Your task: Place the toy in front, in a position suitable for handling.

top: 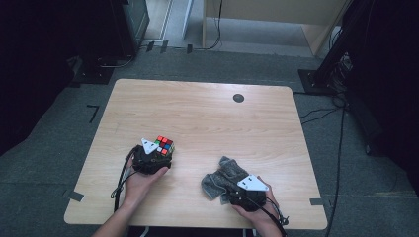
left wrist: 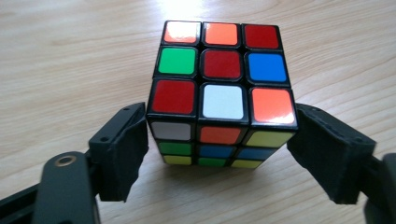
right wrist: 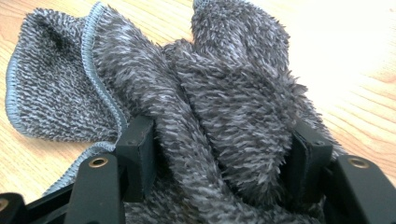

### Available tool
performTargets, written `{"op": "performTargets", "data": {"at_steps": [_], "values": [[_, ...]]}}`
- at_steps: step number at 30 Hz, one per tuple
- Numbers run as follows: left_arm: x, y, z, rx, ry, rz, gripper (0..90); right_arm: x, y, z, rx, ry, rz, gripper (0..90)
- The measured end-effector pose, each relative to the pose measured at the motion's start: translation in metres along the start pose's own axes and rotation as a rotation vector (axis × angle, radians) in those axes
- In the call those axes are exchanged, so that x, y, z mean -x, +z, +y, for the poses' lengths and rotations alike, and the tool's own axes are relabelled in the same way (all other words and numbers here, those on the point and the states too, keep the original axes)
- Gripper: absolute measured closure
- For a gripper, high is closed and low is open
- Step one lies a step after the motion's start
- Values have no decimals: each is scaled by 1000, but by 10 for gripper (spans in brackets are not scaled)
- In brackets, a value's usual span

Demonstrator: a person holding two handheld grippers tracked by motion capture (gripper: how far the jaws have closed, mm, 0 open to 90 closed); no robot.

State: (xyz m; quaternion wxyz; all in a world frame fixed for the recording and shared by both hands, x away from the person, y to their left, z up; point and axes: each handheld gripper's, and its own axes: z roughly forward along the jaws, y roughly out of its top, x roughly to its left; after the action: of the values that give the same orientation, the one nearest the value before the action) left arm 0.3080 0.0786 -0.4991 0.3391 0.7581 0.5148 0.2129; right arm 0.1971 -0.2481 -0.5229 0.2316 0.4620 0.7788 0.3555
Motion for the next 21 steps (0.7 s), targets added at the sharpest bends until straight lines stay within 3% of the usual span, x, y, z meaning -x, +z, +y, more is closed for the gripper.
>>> {"op": "performTargets", "data": {"at_steps": [5, 8, 9, 14, 16, 18, 19, 20, 21], "values": [[1, 4, 4, 9, -16, 12, 280, 1, 1, 1, 2, -12, 3, 409], [-2, 5, 7, -6, -8, 1, 330, 3, 0, 0, 11, -24, -6, 510], [-5, 5, 10, -15, -3, -1, 335, 4, -1, 1, 8, -45, -19, 595], [-11, 1, 14, 2, -4, -51, 340, 7, -4, 8, 3, -37, -4, 670], [-11, -3, 16, 7, 25, -42, 341, 11, -8, 17, 16, -30, 27, 675], [-12, -4, 15, 10, 27, -50, 340, 12, -11, 22, 25, -44, 20, 675], [-13, -5, 15, 10, 27, -56, 340, 19, -19, 35, 47, -62, 12, 675], [-15, -6, 15, 11, 20, -61, 340, 19, -19, 35, 47, -62, 12, 675], [-19, -7, 17, 18, -7, -71, 340, 29, -26, 50, 59, -37, 33, 675]]}}
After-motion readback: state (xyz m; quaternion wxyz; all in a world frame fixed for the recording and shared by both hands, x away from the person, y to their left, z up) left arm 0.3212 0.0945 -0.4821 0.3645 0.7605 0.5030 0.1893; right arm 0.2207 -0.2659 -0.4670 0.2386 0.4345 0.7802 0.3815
